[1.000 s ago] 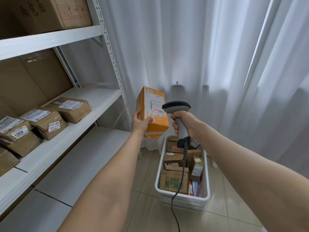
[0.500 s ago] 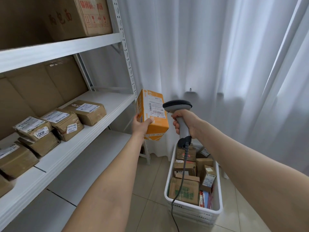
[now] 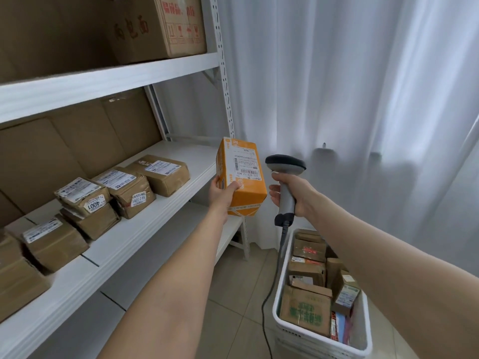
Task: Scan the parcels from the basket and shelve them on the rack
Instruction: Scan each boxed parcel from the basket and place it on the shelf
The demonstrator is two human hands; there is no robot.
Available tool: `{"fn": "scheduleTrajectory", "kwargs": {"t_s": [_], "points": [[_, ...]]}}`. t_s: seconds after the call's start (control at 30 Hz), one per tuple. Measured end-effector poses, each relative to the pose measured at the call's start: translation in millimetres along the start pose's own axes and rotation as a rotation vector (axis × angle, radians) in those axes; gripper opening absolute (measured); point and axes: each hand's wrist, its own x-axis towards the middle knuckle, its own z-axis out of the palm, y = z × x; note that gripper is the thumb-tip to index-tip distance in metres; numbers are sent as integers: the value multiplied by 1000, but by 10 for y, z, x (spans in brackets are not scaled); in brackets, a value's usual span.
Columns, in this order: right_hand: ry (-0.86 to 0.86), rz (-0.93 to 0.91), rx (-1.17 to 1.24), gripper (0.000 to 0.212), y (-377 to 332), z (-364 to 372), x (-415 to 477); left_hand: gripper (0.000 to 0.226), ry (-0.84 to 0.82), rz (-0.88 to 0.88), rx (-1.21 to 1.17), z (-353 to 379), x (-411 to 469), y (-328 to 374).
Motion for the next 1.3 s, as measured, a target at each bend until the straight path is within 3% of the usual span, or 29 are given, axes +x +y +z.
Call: {"fn": "scheduleTrajectory", "kwargs": {"t_s": [0.13,0.3,0.47,0.63,0.73,0.87,1.3], "points": [[68,-41,-56,44,2,162,331,66,47,-19,-37,-91,180,120],[14,-54,37,22,-83,478,843,70,164,2,-95,-102,545,305],[-44,-101,48,44,-257,793,1472,74,303,-23,-154,31,1087,527],[-132,-77,60,42,-455,1010,2074,76,384,-53,-185,149,1568,661],[-151,-45,75,42,-525,1156,2389,79,378,-72,-141,94,1820,702],[-138,-6,48,26,-539,1402,2760,86,353,-142,-101,-68,2148,742],[-90,33,-138,25,-465,2060,3687,79,349,-323,-138,-475,3107,664]]}}
